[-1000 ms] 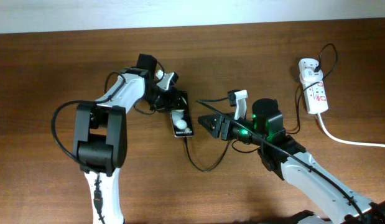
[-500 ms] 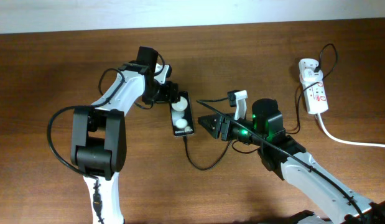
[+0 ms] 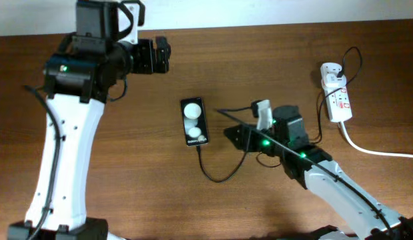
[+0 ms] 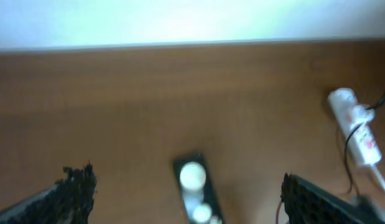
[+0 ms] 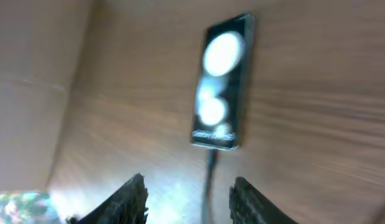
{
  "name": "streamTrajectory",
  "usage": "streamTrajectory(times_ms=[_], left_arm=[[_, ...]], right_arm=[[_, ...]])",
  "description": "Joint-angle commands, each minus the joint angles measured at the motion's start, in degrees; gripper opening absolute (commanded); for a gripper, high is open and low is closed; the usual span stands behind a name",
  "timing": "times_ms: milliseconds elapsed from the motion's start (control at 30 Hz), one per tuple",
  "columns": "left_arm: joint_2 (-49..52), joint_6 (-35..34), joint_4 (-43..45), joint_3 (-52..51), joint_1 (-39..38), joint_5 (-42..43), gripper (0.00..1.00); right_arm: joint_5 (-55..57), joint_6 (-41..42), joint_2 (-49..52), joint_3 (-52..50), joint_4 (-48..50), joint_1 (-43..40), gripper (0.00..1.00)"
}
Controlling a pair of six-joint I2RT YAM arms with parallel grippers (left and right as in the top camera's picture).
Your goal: Plug charger to phone and switch on socket
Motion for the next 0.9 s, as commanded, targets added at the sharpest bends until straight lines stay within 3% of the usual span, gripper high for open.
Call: streamTrajectory(times_ms=[0, 67, 200, 367, 500, 700, 867], left_arm=[[0.7, 0.1, -1.7, -0.5, 0.2, -0.4, 0.99], [0.7, 0.1, -1.7, -0.5, 0.2, -0.4, 0.99], [0.7, 0.1, -1.7, -0.5, 0.2, -0.4, 0.99], [0.7, 0.1, -1.7, -0.5, 0.2, -0.4, 0.99], [0.7, 0.1, -1.7, -0.5, 0.2, -0.4, 0.99], [0.7, 0.1, -1.7, -0.5, 0.2, -0.4, 0.99], [0.7, 0.1, -1.7, -0.5, 0.2, -0.4, 0.99]], right_arm=[[2.4, -11.0, 0.0, 9.7, -16.9, -6.7, 0.45], [8.6, -14.7, 0.0, 18.8, -30.8, -13.7, 0.35], [9.1, -15.0, 0.0, 23.2, -32.8, -25.8, 0.05], [9.0, -15.0, 0.6, 23.2, -30.3, -40.7, 0.04], [9.0, -10.3, 9.1, 23.2, -20.7, -50.9, 0.04], [5.3, -5.3, 25.1, 24.5, -5.4, -52.5, 0.04], [4.0, -6.0, 33.1, 38.4, -12.2, -52.4, 0.04]])
